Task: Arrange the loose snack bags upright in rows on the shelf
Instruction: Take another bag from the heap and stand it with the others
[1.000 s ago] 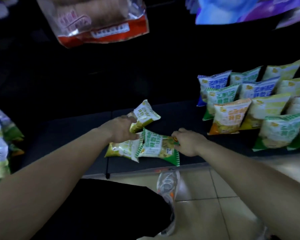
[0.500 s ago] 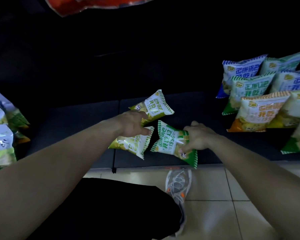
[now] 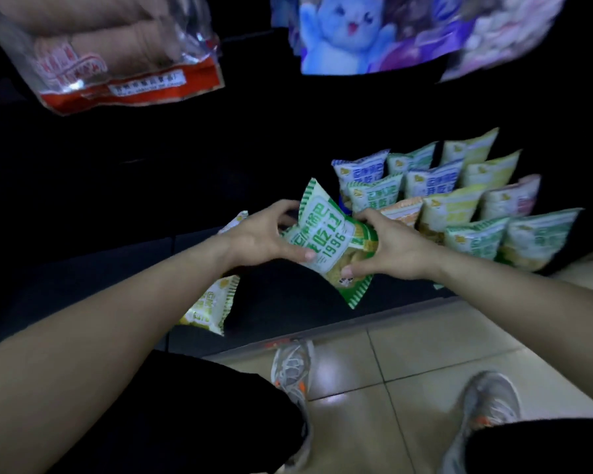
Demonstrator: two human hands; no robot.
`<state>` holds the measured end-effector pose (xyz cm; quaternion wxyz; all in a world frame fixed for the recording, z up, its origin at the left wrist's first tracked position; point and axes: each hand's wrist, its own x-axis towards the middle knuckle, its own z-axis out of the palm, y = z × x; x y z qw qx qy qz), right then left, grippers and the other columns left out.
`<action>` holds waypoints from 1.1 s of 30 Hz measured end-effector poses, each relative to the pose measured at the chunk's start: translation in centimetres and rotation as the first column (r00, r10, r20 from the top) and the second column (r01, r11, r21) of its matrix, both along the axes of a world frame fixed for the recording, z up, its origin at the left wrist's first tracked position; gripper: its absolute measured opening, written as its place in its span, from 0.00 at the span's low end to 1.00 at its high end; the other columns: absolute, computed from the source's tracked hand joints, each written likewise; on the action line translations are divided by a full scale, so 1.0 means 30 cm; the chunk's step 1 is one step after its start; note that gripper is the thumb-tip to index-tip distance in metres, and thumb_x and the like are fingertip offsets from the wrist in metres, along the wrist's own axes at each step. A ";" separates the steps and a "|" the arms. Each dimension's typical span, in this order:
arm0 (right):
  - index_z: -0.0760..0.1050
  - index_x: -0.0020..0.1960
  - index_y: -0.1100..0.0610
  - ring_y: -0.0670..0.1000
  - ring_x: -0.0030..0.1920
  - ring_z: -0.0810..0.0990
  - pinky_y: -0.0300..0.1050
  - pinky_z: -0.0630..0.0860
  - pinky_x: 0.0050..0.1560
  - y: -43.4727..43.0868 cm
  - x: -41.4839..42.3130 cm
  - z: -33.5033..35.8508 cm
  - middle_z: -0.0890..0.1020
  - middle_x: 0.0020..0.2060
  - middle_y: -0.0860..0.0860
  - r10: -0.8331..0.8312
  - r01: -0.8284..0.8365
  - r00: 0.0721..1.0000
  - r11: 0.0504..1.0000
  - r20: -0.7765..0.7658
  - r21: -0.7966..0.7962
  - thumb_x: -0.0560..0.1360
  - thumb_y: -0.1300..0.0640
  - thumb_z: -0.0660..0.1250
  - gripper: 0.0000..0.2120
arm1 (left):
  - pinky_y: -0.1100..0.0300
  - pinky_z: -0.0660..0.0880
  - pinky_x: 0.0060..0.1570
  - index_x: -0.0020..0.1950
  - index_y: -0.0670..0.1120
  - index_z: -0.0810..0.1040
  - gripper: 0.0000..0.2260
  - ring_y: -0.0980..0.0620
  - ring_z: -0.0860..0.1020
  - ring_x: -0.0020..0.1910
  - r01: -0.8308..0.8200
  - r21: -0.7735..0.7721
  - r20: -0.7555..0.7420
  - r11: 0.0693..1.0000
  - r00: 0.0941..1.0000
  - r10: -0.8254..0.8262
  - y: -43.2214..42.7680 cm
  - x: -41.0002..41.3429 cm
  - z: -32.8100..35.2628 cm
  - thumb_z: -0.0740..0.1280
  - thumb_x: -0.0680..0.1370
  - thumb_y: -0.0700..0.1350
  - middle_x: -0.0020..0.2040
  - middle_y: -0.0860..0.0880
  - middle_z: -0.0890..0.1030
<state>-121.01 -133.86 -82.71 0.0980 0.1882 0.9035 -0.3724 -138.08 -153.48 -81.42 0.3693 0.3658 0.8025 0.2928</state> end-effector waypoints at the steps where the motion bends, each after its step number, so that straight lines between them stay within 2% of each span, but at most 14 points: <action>1: 0.60 0.72 0.46 0.49 0.59 0.75 0.50 0.75 0.59 0.014 0.031 0.031 0.75 0.60 0.44 -0.012 0.013 1.000 1.000 -0.018 0.007 0.61 0.37 0.80 0.47 | 0.64 0.73 0.59 0.70 0.56 0.68 0.38 0.62 0.75 0.60 -0.014 0.070 0.004 0.997 1.000 0.014 0.036 0.027 0.021 0.81 0.64 0.54 0.61 0.57 0.77; 3: 0.57 0.74 0.45 0.50 0.63 0.74 0.51 0.74 0.60 0.054 0.091 0.073 0.73 0.66 0.46 -0.024 0.024 1.000 0.998 -0.003 0.054 0.62 0.34 0.78 0.49 | 0.58 0.75 0.61 0.64 0.56 0.73 0.34 0.62 0.76 0.60 -0.034 0.147 -0.050 0.989 0.998 0.042 0.100 0.076 0.060 0.82 0.62 0.55 0.60 0.56 0.78; 5: 0.54 0.76 0.45 0.52 0.67 0.73 0.53 0.73 0.62 0.112 0.155 0.094 0.70 0.71 0.49 -0.022 0.014 0.999 0.988 0.050 0.154 0.63 0.30 0.74 0.50 | 0.56 0.75 0.61 0.65 0.55 0.73 0.36 0.59 0.75 0.62 -0.024 0.133 -0.150 0.991 0.988 0.044 0.159 0.118 0.084 0.82 0.60 0.58 0.60 0.57 0.78; 10: 0.53 0.79 0.52 0.56 0.68 0.72 0.52 0.71 0.65 0.282 0.308 0.078 0.65 0.75 0.55 -0.103 0.049 0.977 0.960 0.188 0.274 0.73 0.35 0.68 0.44 | 0.55 0.77 0.52 0.69 0.56 0.69 0.40 0.51 0.79 0.55 0.050 -0.057 -0.413 0.997 0.908 -0.069 0.298 0.205 0.067 0.80 0.61 0.62 0.64 0.51 0.77; 12: 0.51 0.80 0.54 0.57 0.67 0.74 0.54 0.72 0.65 0.346 0.351 0.057 0.64 0.76 0.56 -0.136 0.068 0.960 0.961 0.243 0.269 0.74 0.37 0.69 0.44 | 0.50 0.79 0.50 0.69 0.57 0.68 0.40 0.50 0.79 0.52 0.066 -0.151 -0.492 0.986 0.860 -0.133 0.360 0.233 0.029 0.79 0.61 0.63 0.62 0.51 0.78; 15: 0.51 0.80 0.55 0.57 0.72 0.69 0.50 0.70 0.66 0.429 0.405 0.025 0.64 0.76 0.56 -0.166 0.080 0.942 0.955 0.292 0.285 0.74 0.38 0.69 0.45 | 0.50 0.79 0.47 0.71 0.57 0.65 0.41 0.47 0.78 0.53 0.064 -0.269 -0.568 0.961 0.795 -0.212 0.455 0.279 -0.056 0.78 0.63 0.64 0.62 0.48 0.77; 19: 0.52 0.80 0.55 0.57 0.71 0.68 0.51 0.71 0.66 0.521 0.448 -0.025 0.64 0.76 0.56 -0.184 0.085 0.913 0.959 0.364 0.270 0.73 0.37 0.70 0.46 | 0.51 0.78 0.44 0.72 0.56 0.64 0.40 0.45 0.78 0.54 0.058 -0.348 -0.541 0.936 0.803 -0.250 0.557 0.333 -0.187 0.78 0.66 0.61 0.62 0.46 0.76; 23: 0.53 0.79 0.56 0.56 0.69 0.70 0.52 0.71 0.66 0.572 0.455 -0.056 0.68 0.73 0.56 -0.200 0.121 0.911 0.965 0.360 0.231 0.74 0.39 0.71 0.44 | 0.51 0.78 0.43 0.73 0.56 0.63 0.39 0.46 0.77 0.56 0.051 -0.340 -0.502 0.939 0.834 -0.227 0.625 0.356 -0.296 0.77 0.68 0.60 0.65 0.48 0.76; 27: 0.54 0.79 0.54 0.57 0.69 0.70 0.49 0.71 0.65 0.574 0.451 -0.072 0.68 0.74 0.55 -0.180 0.084 0.909 0.963 0.376 0.257 0.74 0.37 0.69 0.43 | 0.49 0.78 0.50 0.74 0.56 0.63 0.38 0.46 0.75 0.61 0.061 -0.325 -0.482 0.944 0.848 -0.221 0.664 0.353 -0.360 0.77 0.68 0.58 0.68 0.50 0.73; 30: 0.57 0.78 0.55 0.58 0.68 0.71 0.52 0.71 0.65 0.568 0.445 -0.087 0.68 0.73 0.56 -0.154 0.047 0.904 0.963 0.398 0.266 0.74 0.37 0.68 0.41 | 0.47 0.77 0.55 0.75 0.56 0.62 0.38 0.46 0.72 0.65 0.073 -0.319 -0.457 0.945 0.861 -0.221 0.680 0.358 -0.391 0.77 0.69 0.58 0.69 0.49 0.69; 33: 0.55 0.79 0.54 0.58 0.71 0.68 0.51 0.70 0.66 0.557 0.441 -0.090 0.64 0.76 0.56 -0.140 0.023 0.903 0.960 0.405 0.279 0.74 0.37 0.68 0.42 | 0.47 0.74 0.59 0.77 0.57 0.61 0.38 0.45 0.66 0.69 0.082 -0.334 -0.497 0.939 0.831 -0.249 0.695 0.369 -0.403 0.75 0.71 0.58 0.70 0.48 0.66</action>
